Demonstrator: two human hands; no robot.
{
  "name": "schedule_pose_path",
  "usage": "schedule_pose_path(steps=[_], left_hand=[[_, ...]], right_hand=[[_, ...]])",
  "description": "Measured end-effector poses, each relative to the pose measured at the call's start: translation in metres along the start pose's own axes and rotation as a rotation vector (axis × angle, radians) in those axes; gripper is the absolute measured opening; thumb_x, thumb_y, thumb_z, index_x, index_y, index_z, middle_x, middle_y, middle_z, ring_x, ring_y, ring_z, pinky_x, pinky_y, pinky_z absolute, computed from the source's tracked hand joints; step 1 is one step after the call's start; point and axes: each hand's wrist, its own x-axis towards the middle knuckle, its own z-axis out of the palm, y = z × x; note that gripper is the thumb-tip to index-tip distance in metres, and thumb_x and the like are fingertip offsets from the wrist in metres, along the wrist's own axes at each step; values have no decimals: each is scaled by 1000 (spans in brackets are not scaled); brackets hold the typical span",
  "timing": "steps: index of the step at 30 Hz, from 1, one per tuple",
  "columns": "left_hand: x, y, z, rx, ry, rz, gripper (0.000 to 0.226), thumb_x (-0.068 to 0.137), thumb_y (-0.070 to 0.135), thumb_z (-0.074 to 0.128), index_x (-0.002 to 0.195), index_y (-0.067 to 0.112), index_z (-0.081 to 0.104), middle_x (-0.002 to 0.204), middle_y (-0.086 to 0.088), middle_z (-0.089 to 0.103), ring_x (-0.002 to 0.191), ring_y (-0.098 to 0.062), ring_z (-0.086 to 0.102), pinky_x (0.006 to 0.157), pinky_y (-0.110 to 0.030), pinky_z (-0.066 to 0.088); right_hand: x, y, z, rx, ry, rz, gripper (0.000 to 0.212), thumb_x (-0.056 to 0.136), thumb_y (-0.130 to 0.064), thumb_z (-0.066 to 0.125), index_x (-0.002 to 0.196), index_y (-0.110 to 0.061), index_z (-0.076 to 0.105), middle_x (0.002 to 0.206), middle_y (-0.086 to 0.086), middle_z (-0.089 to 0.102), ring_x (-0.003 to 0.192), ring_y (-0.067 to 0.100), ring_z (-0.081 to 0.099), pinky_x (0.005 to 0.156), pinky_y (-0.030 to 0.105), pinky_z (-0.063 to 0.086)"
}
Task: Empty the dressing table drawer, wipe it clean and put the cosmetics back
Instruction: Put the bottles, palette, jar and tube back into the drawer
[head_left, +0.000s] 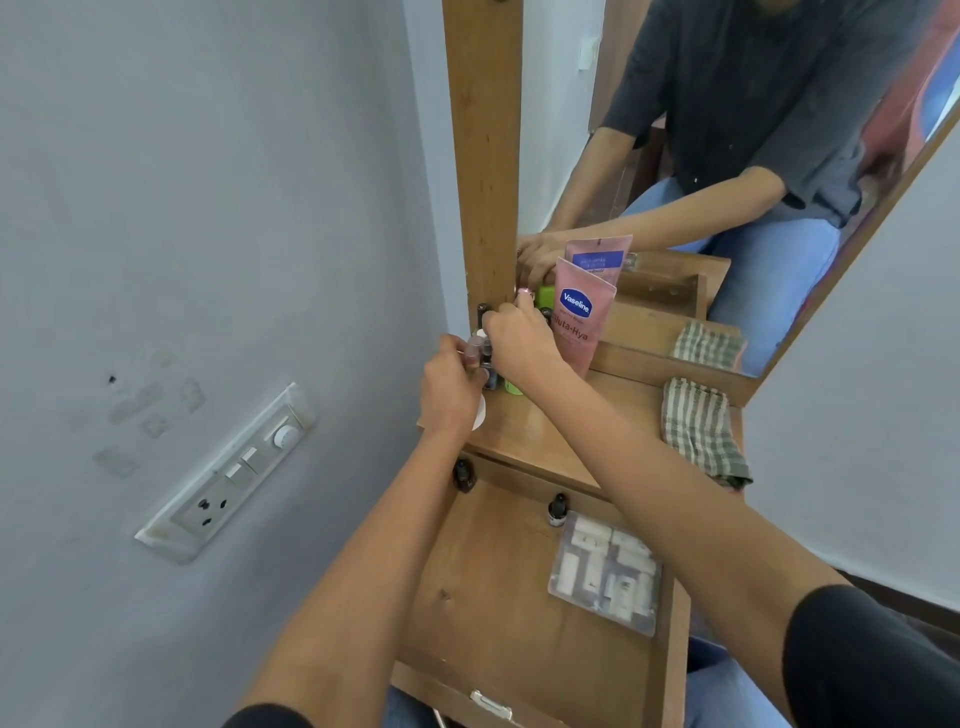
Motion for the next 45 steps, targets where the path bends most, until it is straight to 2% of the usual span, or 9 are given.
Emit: schedule_pose_path(steps=[10,15,19,24,28,32,37,41,45], left_hand=[[2,10,-18,-137,25,4,15,87,6,59,99,13,52,88,-5,62,83,-23,64,74,-37,55],[-3,30,-41,-187,30,26,23,81,-2,60,93,14,49,82,-1,58,73,-17,61,67,-26,49],[-15,46,-60,-210,63,53,21,82,-4,56,92,13,49,80,1,56,65,-9,59,59,-16,46],[-40,51,-85,-261,37,61,19,79,-3,61,90,9,53,73,7,54,70,-14,60,66,-22,50],[-65,42,-100,-276,-28,61,18,78,-4,64,88,6,54,78,3,56,67,-3,60,58,-6,46],[-91,18,-104,-178,-125,42,18,74,-3,69,83,7,58,79,4,60,67,4,58,54,-7,45],[-133,-20,-109,-86,-274,3,18,69,-10,66,79,3,59,67,7,61,55,5,58,57,-7,42],[-157,-51,-108,80,-363,-11,17,66,-1,69,77,9,64,67,9,63,61,1,58,61,-17,46],[-174,-78,-109,278,-406,-14,18,62,13,72,68,26,60,75,11,68,75,-9,64,74,-30,53]], right_hand=[[3,0,-21,-20,74,8,18,88,-13,55,104,-5,56,106,15,59,102,32,47,91,36,37],[0,2,-50,-16,184,-25,16,89,-6,47,102,-8,57,103,12,60,95,28,50,88,36,33],[-14,5,-71,141,243,19,21,89,-3,48,107,-7,57,110,12,58,102,28,44,86,33,36],[-48,5,-89,276,266,28,24,94,-3,41,111,-7,57,112,10,57,105,27,44,90,32,31],[-79,-1,-83,486,186,91,20,91,-4,50,108,-12,57,112,8,57,105,22,46,86,31,43],[-114,-10,-71,586,-1,85,26,89,-2,54,113,-13,54,110,7,59,97,22,57,81,33,52],[-160,-26,-30,620,-72,9,23,85,2,47,105,-4,57,102,17,62,92,30,57,73,31,45],[-192,-41,7,679,-213,-65,24,85,2,43,104,-3,57,101,18,62,94,31,58,82,36,47],[-216,-60,38,632,-344,-168,24,83,3,42,101,-4,56,102,17,61,94,28,55,79,32,41]])
